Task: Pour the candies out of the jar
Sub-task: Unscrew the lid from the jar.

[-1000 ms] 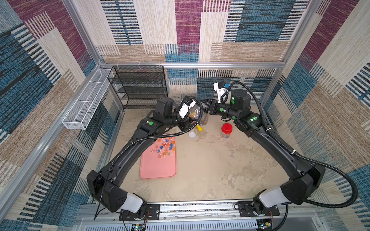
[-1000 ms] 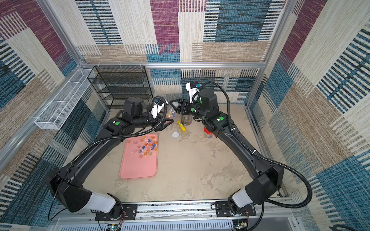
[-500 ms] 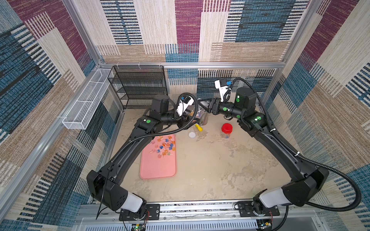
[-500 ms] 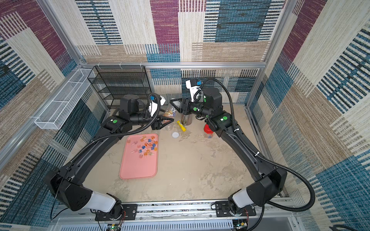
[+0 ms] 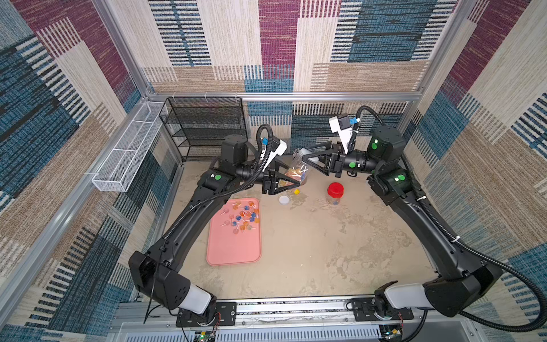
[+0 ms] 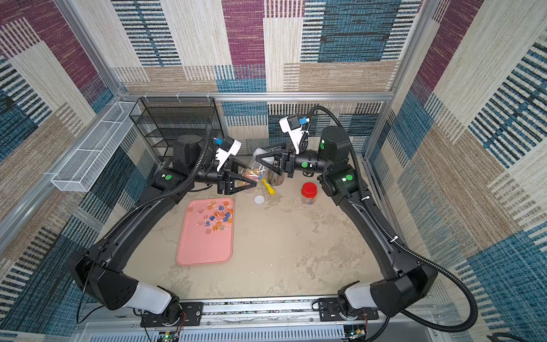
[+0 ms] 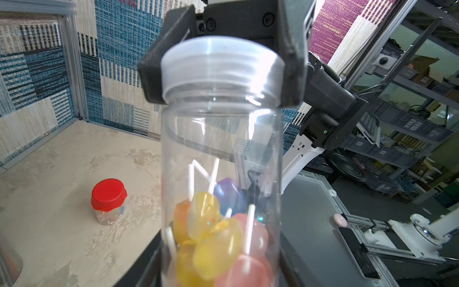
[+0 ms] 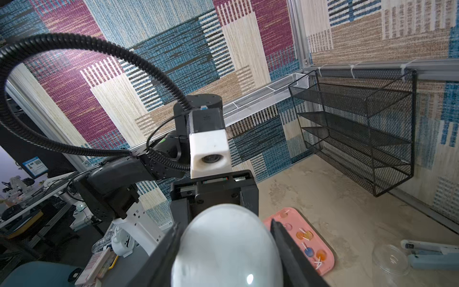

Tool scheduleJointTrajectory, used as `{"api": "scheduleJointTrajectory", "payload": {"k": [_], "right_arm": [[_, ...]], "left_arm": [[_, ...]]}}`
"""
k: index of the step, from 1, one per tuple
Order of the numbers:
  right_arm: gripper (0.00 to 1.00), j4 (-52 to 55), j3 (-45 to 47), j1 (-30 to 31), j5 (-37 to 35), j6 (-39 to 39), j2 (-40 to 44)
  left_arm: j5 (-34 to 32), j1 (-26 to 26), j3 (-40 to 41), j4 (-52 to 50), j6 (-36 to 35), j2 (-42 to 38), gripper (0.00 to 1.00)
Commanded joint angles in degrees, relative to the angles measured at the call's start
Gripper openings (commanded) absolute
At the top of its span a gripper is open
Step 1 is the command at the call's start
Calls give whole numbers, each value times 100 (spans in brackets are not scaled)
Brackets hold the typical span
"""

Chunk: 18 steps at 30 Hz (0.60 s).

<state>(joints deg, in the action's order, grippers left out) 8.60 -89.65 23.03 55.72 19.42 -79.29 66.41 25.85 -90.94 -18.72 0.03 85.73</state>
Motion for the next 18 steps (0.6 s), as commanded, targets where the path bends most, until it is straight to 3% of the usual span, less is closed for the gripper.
{"api": "scheduleJointTrajectory", "payload": {"k": [1, 8, 18], "right_arm": [[37, 289, -69, 0, 135, -246, -60], [47, 318, -123, 0, -40, -264, -75], [82, 162, -97, 0, -303, -165, 9]], "left_arm": [[434, -10, -21, 576, 94, -54, 0], [313, -5, -3, 561, 88, -34, 0], [222, -8, -56, 369, -3, -4, 0]]}}
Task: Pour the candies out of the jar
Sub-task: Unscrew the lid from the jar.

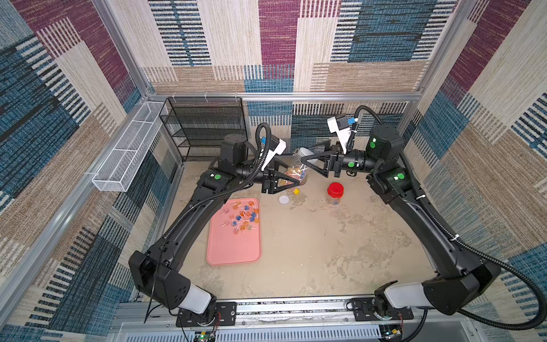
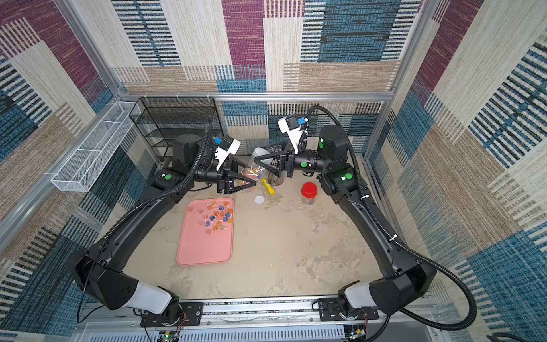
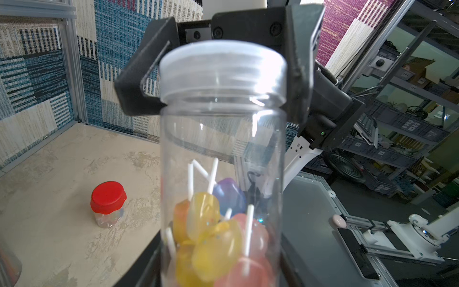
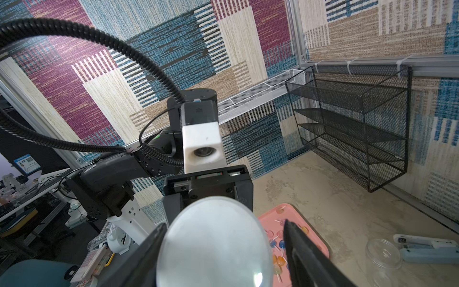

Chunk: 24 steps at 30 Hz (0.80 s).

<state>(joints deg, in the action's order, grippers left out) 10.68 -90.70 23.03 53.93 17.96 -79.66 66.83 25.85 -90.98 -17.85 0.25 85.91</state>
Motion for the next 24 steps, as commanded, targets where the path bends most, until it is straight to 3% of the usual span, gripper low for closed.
{"api": "scheduleJointTrajectory", "payload": {"k": [1, 8, 15, 24], "right_arm": [[84, -54, 8, 5, -157, -3, 63], [100, 115, -71, -26, -369, -12, 148], [100, 587, -612, -43, -1276, 80, 97], [94, 773, -587, 41, -1825, 683, -248]], "left_arm": [[165, -4, -44, 269, -38, -30, 0], [-206, -9, -19, 105, -177, -53, 0], [-1055, -1, 106, 46, -293, -84, 0], [-2278, 17, 413, 70, -464, -293, 0]]}}
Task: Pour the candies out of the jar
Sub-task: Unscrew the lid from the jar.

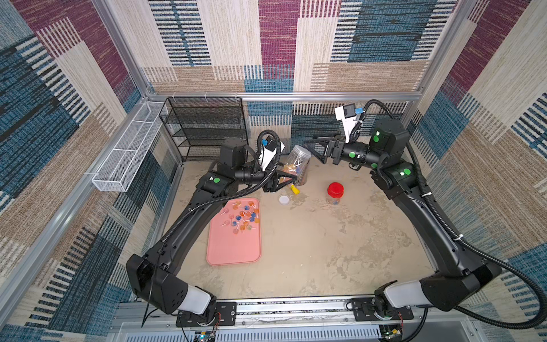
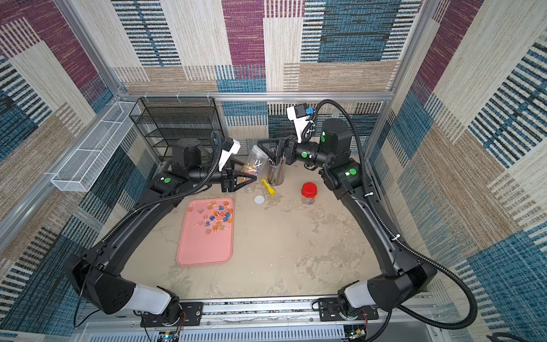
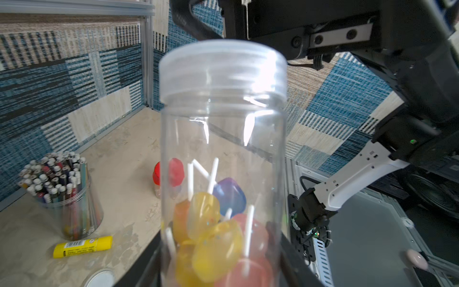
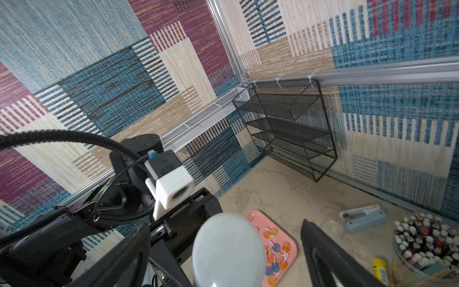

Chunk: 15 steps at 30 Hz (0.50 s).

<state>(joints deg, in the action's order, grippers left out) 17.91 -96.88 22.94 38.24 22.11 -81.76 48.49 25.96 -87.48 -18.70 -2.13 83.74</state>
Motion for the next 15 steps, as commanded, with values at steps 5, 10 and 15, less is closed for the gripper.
{"api": "scheduleJointTrajectory", "payload": {"k": [5, 10, 15], "right_arm": [[93, -94, 185, 199, -382, 441, -51], [90, -25, 184, 409, -772, 622, -179], [84, -59, 218, 569, -1196, 843, -289]], "left_arm": [[-685, 32, 174, 195, -303, -123, 0], [-1049, 101, 174, 121, -358, -92, 0], [-1295, 179, 163, 88, -417, -94, 0]]}}
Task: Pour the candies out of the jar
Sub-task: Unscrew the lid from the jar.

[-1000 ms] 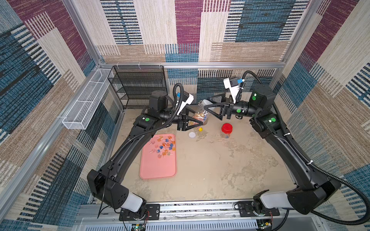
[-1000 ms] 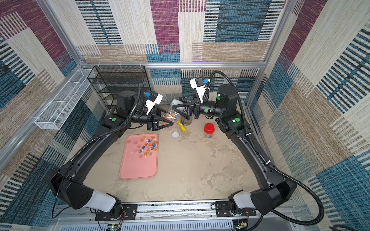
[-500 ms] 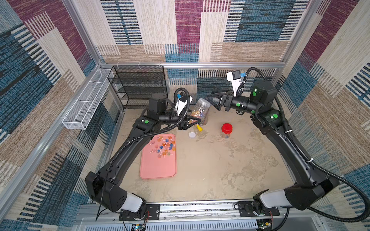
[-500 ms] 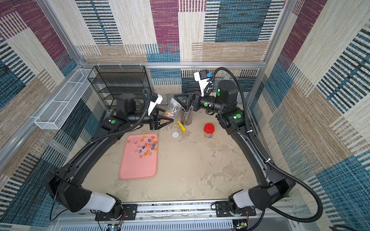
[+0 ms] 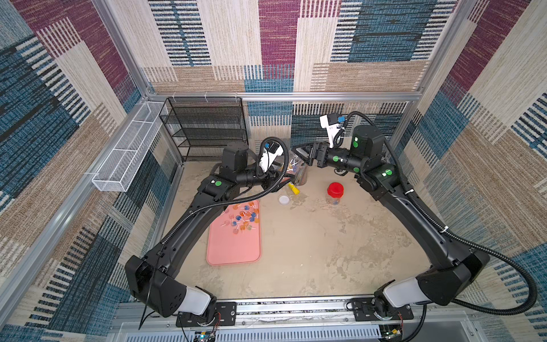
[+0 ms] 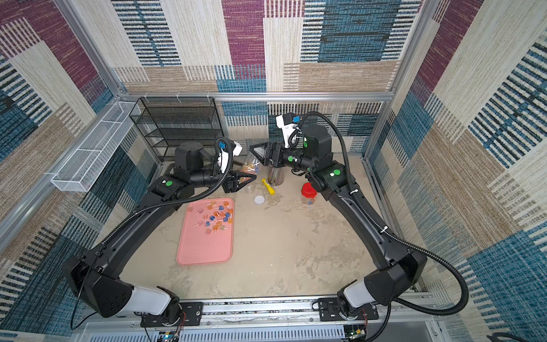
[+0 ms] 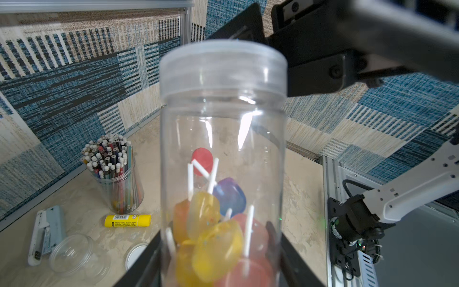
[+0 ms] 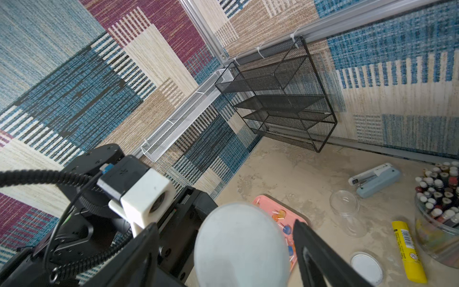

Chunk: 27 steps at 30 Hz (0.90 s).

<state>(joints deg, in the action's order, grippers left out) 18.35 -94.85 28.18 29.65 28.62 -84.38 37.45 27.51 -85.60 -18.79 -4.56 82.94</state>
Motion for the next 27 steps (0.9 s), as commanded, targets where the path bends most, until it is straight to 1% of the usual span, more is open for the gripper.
{"api": "scheduleJointTrajectory", "payload": {"k": [1, 4, 12, 20, 23, 27], "right_arm": [[83, -109, -2, 70, -398, 192, -45], [81, -168, -8, 112, -452, 227, -45], [70, -156, 45, 135, -523, 205, -19], [68, -156, 53, 135, -495, 188, -37], [65, -168, 58, 136, -491, 188, -37], [63, -165, 63, 143, -491, 188, -45]], "left_arm": [[-205, 31, -31, 86, -187, -11, 0], [-226, 44, -24, 81, -206, -27, 0], [-244, 44, 21, 94, -206, -45, 0], [-222, 44, 22, 94, -201, -56, 0], [-224, 44, 31, 114, -194, -76, 0], [-221, 43, 25, 102, -199, -76, 0]]}}
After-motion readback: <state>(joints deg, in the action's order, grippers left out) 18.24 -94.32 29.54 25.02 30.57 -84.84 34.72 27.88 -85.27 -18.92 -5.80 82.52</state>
